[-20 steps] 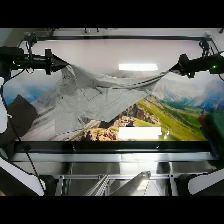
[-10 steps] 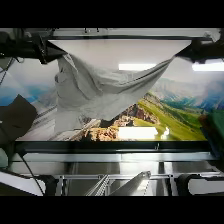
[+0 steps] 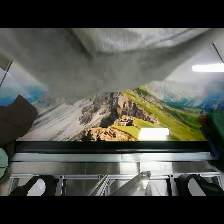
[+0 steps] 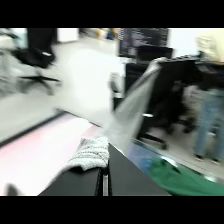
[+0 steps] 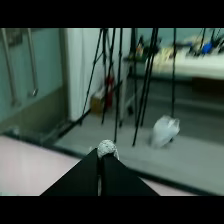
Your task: Fold the shirts.
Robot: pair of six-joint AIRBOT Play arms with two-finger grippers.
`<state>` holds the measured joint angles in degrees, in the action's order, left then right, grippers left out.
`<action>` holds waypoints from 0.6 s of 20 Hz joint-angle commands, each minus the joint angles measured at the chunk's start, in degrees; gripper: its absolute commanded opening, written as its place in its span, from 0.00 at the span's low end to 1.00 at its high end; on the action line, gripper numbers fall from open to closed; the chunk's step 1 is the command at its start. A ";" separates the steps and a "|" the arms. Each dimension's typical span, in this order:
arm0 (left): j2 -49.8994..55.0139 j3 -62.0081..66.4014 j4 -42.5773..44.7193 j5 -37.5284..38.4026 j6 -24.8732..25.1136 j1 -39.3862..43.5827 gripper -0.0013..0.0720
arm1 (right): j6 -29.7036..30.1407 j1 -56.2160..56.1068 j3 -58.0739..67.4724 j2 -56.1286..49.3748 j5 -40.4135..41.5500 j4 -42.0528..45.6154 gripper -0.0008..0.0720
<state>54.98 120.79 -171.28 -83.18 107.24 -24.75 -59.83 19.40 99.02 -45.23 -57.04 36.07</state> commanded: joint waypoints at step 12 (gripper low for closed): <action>29.62 -37.51 11.06 -0.74 5.68 7.34 0.05 | -2.32 -6.88 -0.22 -48.74 -5.29 -0.81 0.03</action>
<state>72.97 89.19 -164.20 -84.75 109.34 -23.11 -61.89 15.11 98.78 -80.01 -61.69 35.48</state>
